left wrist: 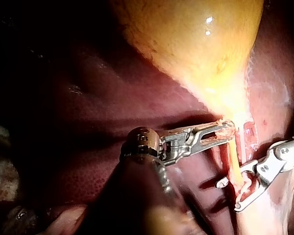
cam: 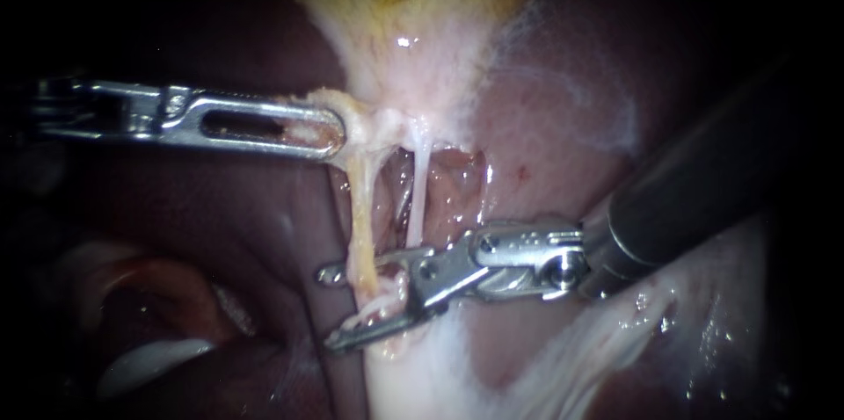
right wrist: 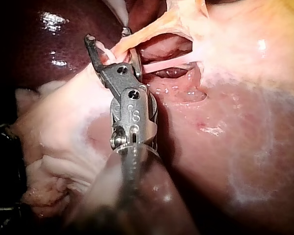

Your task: Clipping first clip left tube

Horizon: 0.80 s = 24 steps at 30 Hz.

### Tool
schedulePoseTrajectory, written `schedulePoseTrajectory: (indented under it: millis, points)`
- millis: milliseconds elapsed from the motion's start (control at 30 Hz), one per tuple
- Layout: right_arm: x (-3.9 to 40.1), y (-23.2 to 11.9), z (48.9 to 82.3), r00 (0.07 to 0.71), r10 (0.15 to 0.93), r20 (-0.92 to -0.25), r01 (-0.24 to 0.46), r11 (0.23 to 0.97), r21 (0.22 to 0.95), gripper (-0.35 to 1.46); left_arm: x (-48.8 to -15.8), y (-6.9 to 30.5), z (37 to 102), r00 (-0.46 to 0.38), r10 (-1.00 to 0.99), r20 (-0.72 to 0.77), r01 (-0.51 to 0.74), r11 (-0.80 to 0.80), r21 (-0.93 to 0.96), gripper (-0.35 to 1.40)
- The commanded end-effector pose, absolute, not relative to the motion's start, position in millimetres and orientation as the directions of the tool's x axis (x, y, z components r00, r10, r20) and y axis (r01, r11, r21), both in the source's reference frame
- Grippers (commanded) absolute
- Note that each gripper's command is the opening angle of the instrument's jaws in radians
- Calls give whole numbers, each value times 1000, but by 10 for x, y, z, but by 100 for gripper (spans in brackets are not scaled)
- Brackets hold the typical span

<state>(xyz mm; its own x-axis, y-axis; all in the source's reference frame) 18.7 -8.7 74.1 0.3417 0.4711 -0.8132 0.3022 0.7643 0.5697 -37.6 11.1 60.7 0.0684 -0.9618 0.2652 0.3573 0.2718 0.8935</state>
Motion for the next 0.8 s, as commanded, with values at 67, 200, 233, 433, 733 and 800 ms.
schedulePoseTrajectory:
  millis: [67, 200, 233, 433, 733, 800]
  points:
    - [185, -87, 741, 357, 509, -784, 283, 740, 609, 23, -376, 111, 608, 68, -962, 265, 358, 272, 893, -35]
    - [178, -85, 743, 379, 572, -727, 253, 692, 676, -32, -377, 111, 608, 68, -962, 265, 358, 272, 893, -35]
    - [176, -85, 742, 383, 585, -715, 247, 681, 689, -35, -377, 111, 608, 68, -962, 265, 358, 272, 893, -35]
    - [172, -84, 741, 390, 610, -690, 232, 660, 714, -35, -377, 111, 608, 68, -962, 265, 358, 272, 893, -35]
    - [170, -84, 741, 391, 618, -682, 226, 654, 722, -35, -377, 111, 608, 68, -962, 265, 358, 272, 893, -35]
    - [170, -84, 741, 391, 618, -682, 226, 654, 722, -35, -377, 111, 608, 68, -962, 265, 358, 271, 893, -35]
